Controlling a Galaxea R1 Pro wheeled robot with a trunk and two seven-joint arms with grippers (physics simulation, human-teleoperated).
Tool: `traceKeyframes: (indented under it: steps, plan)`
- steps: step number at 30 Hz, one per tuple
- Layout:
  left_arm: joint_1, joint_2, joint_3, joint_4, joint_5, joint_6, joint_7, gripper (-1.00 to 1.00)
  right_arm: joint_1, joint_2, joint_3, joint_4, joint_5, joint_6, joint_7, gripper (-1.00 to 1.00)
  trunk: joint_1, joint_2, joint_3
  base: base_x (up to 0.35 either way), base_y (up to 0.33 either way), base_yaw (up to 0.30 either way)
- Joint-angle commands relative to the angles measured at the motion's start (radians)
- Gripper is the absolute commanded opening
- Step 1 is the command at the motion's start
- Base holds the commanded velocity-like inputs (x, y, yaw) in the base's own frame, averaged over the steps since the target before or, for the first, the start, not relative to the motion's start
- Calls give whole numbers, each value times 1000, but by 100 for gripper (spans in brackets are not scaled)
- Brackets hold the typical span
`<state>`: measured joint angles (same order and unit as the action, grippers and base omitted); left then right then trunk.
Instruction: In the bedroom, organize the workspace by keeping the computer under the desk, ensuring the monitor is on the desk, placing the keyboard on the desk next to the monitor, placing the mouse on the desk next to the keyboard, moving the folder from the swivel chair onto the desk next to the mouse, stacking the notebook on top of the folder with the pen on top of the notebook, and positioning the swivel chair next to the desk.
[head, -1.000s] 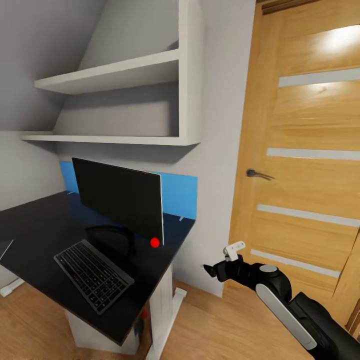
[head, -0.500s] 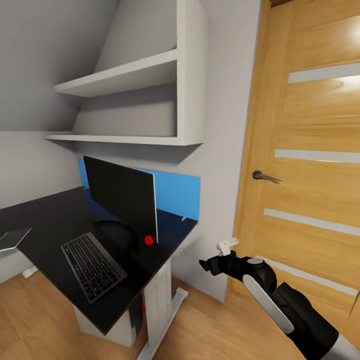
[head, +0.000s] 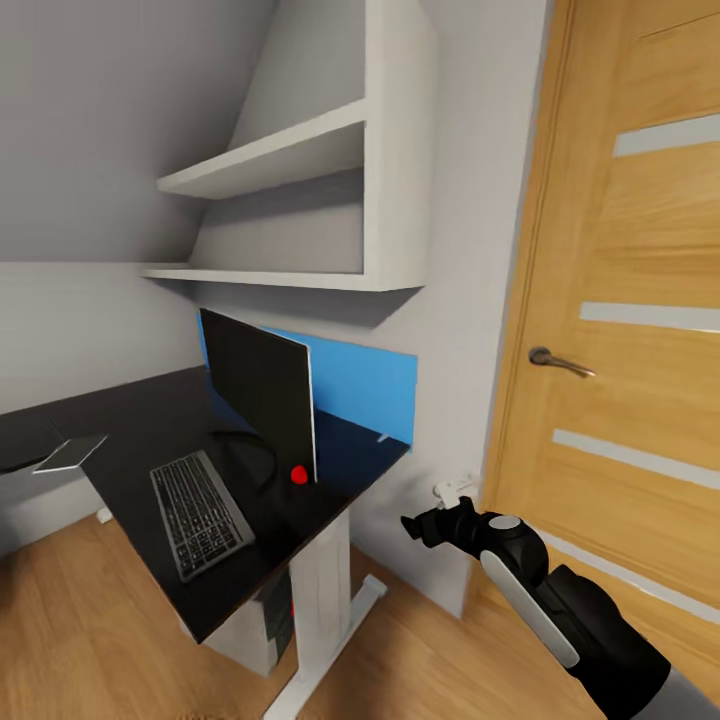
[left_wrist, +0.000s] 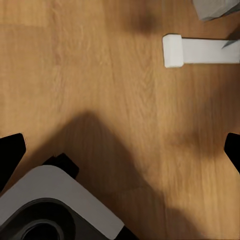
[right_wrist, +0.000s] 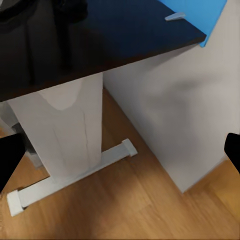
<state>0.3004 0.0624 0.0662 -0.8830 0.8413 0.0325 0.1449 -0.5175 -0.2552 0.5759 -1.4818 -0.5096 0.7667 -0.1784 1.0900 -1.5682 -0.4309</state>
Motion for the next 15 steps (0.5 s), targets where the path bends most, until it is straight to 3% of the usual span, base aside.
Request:
traceKeyframes:
  steps: [1, 15]
  plan:
    - [1, 0, -1, -6, 8, 3, 8, 100, -1, -1, 2, -1, -10, 2, -10, 100, 0, -1, -1, 0, -105, 279]
    - [5, 1, -4, -17, 11, 4, 19, 100, -1, -1, 0, -3, -9, 3, -10, 100, 0, -1, -1, 21, -42, 279]
